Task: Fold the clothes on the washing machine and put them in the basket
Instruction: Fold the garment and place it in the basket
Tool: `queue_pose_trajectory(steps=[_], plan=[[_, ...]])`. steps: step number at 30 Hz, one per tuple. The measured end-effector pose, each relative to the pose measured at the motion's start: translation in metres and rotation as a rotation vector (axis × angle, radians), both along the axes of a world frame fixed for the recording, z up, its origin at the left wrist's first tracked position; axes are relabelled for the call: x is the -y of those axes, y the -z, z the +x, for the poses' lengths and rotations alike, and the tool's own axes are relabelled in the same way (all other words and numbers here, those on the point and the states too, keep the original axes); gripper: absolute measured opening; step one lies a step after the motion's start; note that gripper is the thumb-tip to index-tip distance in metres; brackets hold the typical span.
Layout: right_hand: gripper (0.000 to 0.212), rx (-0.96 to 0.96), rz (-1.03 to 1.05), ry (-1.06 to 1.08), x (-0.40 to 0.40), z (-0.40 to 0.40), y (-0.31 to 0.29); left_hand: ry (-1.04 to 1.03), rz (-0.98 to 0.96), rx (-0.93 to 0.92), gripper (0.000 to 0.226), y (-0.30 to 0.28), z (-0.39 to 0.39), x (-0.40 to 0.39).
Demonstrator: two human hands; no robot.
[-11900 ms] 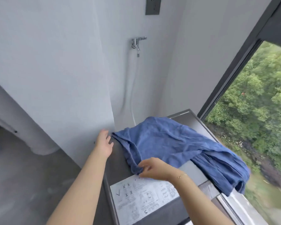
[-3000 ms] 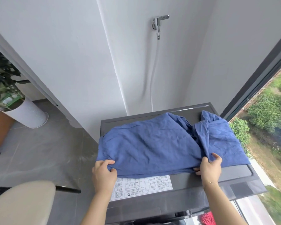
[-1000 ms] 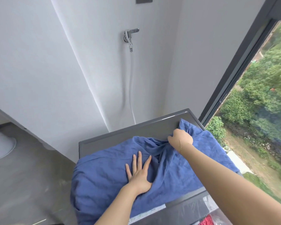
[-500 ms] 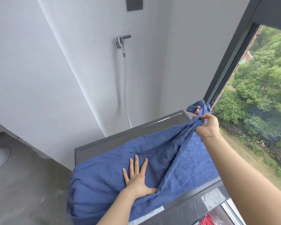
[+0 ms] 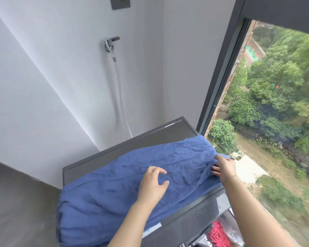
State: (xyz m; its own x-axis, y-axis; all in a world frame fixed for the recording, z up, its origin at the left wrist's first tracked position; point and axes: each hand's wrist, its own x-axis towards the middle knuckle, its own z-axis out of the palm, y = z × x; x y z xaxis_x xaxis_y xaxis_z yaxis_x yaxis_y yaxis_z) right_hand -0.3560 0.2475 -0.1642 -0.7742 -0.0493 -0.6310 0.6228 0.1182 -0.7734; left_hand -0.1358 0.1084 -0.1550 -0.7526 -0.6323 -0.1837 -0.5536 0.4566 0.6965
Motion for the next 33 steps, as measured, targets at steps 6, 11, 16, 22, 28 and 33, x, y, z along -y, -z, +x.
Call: queue_pose_trajectory(steps=[6,11,16,22,28,33], plan=[[0.042,-0.113,0.138,-0.085,-0.009,-0.007,0.009,0.214,-0.082,0.235,0.035,0.011,-0.04,-0.039],[0.025,-0.194,0.341,-0.354,-0.025,-0.029,-0.002,0.076,-0.054,0.153,0.008,0.017,-0.052,-0.055],[0.025,-0.448,0.185,-0.344,-0.045,-0.037,-0.005,0.081,0.075,0.08,0.008,0.011,-0.056,-0.062],[0.032,-0.141,-0.073,0.04,-0.078,-0.039,0.024,0.194,0.042,0.089,0.02,0.017,-0.053,-0.073],[0.029,-0.112,0.177,-0.221,-0.096,-0.061,0.049,0.168,0.145,0.16,0.032,0.016,-0.052,-0.069],[0.038,0.073,0.373,-0.464,-0.1,-0.059,0.058,0.048,0.315,0.137,0.018,0.013,-0.058,-0.078]])
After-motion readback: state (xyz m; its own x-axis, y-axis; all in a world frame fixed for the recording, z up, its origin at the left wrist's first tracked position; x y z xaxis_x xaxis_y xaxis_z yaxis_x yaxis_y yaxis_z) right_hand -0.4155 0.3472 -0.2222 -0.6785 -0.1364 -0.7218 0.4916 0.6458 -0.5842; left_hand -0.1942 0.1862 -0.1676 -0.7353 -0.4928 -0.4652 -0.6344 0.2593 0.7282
